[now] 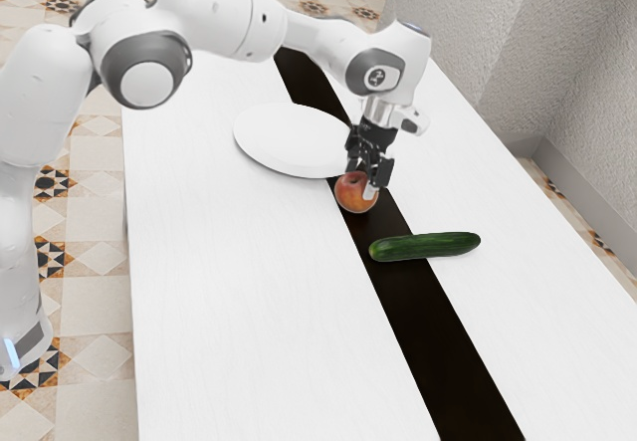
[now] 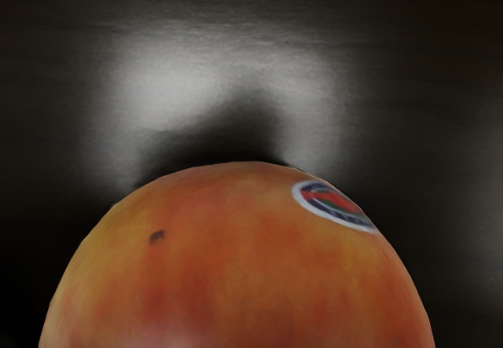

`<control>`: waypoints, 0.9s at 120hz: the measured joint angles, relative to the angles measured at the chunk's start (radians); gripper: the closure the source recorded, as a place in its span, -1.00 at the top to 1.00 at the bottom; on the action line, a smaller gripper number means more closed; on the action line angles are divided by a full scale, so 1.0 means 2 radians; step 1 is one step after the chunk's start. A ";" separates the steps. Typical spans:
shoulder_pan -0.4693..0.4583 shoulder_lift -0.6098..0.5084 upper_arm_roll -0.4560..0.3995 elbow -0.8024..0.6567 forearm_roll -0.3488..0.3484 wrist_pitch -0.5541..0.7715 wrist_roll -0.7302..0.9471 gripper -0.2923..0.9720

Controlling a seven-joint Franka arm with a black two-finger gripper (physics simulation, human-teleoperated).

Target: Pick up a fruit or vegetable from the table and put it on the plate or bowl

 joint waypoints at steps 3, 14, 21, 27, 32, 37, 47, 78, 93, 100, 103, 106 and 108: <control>0.000 0.001 0.000 0.000 0.000 0.000 0.000 0.54; 0.001 0.007 0.000 0.001 -0.004 0.001 0.001 0.54; 0.000 0.011 0.000 0.001 -0.005 0.004 0.001 0.54; 0.000 0.015 0.000 0.001 -0.006 0.007 0.002 0.53; 0.000 0.016 0.000 0.001 -0.007 0.008 0.002 0.50; 0.000 0.016 0.000 0.001 -0.007 0.010 0.002 0.45; 0.000 0.015 0.000 0.001 -0.007 0.012 0.002 0.35; 0.000 -0.006 0.002 0.002 -0.002 0.016 0.000 -0.02; 0.006 -0.043 0.013 0.001 0.002 0.009 -0.001 0.00; 0.008 -0.055 0.024 0.002 0.003 0.005 -0.001 0.01; 0.008 -0.059 0.029 0.003 0.003 0.004 -0.001 0.01; 0.008 -0.062 0.036 0.004 0.004 0.002 -0.001 0.00; 0.008 -0.064 0.041 0.004 0.004 0.002 -0.001 0.01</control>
